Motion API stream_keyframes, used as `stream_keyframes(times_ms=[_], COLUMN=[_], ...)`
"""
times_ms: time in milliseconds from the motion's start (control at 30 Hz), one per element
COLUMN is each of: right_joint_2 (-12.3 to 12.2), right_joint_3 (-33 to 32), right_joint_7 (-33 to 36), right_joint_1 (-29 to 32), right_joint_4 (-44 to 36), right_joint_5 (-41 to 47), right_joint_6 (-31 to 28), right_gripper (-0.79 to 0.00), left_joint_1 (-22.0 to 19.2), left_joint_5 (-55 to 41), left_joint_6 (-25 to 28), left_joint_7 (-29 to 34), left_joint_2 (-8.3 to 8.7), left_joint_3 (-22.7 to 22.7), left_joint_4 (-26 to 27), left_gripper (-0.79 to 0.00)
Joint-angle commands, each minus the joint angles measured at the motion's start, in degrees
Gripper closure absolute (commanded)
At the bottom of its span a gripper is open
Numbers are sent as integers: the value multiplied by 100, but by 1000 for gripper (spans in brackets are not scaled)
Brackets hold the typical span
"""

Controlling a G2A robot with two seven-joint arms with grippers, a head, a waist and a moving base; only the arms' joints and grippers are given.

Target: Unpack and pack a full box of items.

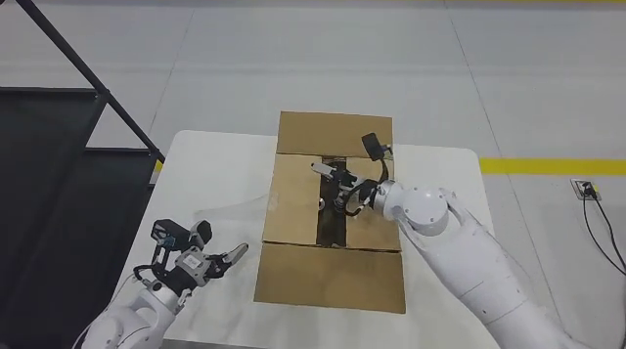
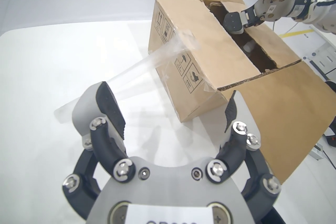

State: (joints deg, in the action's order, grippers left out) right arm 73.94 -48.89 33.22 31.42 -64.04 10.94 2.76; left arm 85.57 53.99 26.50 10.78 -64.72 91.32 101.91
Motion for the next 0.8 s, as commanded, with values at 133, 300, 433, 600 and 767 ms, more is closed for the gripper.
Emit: stream_keyframes(times_ms=[133, 300, 433, 600, 767], right_joint_2=[187, 350, 433, 471, 506], right_joint_3=[266, 423, 367, 168, -22], right_joint_7=[-120, -134, 8, 228, 245], right_joint_1=[-116, -219, -298, -328, -313], right_joint_4=[290, 558, 662, 612, 419], right_joint_5=[97, 277, 598, 1011, 1388], right_joint_6=[-56, -281, -489, -603, -532], right_gripper=[-785, -785, -785, -785, -785], left_joint_1=[123, 184, 188, 112, -24], left_joint_5=[-35, -22, 68, 353, 630], left_joint_6=[64, 103, 176, 101, -167], left_joint_7=[-131, -185, -134, -45, 20], left_joint_2=[9, 14, 17, 13, -11], left_joint_3=[48, 35, -66, -272, -541], left_joint_4=[-8, -16, 50, 229, 390], left_gripper=[-785, -785, -785, -785, -785])
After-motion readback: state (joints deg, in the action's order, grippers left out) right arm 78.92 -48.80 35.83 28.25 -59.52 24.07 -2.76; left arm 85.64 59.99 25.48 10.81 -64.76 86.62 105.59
